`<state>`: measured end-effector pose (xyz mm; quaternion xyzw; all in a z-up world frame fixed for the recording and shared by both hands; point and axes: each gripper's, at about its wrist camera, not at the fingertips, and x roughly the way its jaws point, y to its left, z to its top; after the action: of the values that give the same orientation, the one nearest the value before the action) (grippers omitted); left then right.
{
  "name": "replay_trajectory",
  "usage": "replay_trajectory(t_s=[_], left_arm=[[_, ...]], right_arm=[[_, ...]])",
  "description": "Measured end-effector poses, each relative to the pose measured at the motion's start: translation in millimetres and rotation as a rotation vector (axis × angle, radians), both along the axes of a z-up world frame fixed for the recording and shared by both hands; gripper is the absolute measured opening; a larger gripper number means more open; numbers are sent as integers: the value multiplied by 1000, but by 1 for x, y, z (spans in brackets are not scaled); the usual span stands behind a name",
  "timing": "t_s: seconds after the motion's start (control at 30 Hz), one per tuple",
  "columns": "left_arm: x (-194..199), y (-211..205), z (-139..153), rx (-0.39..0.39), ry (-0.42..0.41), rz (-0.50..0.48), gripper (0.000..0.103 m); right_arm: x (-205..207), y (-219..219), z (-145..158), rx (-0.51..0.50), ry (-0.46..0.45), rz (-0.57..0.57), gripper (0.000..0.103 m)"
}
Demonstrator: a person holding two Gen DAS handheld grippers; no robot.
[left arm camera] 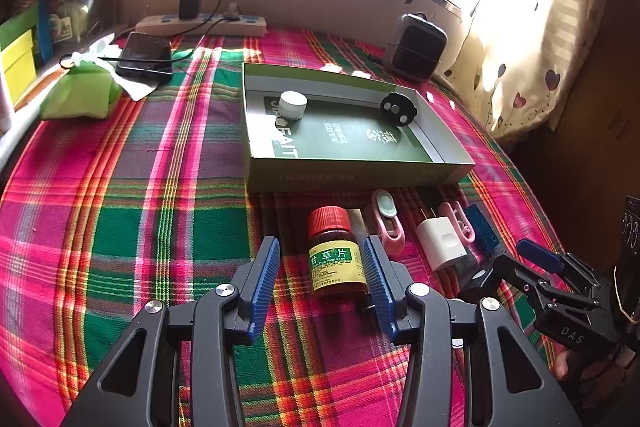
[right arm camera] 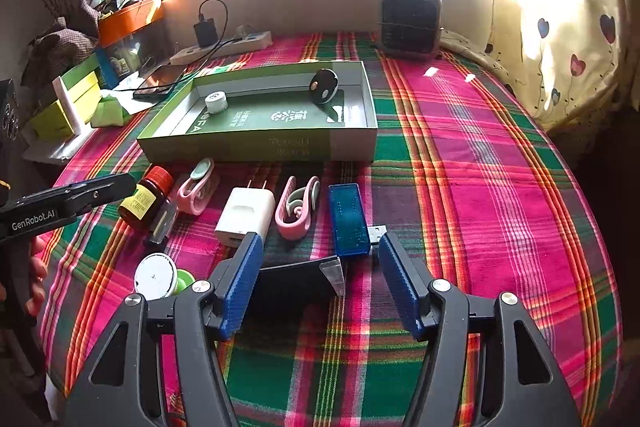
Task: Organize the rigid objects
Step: 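Withdraw both tools from the box toward the remaining items, then grasp the black rectangular device upright with the right tool while the left tool approaches the brown bottle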
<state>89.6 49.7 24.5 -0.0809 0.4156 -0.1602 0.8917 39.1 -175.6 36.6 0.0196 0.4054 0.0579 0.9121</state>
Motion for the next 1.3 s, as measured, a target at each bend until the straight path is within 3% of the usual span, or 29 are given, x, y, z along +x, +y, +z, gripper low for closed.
replay_trajectory(t_s=[0.17,0.37,0.63,1.3], left_arm=[[-4,1,-1,-11,1,-9,43],[-7,2,-2,-19,3,-15,43],[-8,-1,-4,-22,14,-31,43],[-4,-14,-11,30,36,-45,43]], right_arm=[[-3,-3,-5,36,33,-70,63],[0,5,-7,94,49,-62,64],[5,12,-17,97,102,-79,64],[-12,-20,-23,-90,90,-134,64]])
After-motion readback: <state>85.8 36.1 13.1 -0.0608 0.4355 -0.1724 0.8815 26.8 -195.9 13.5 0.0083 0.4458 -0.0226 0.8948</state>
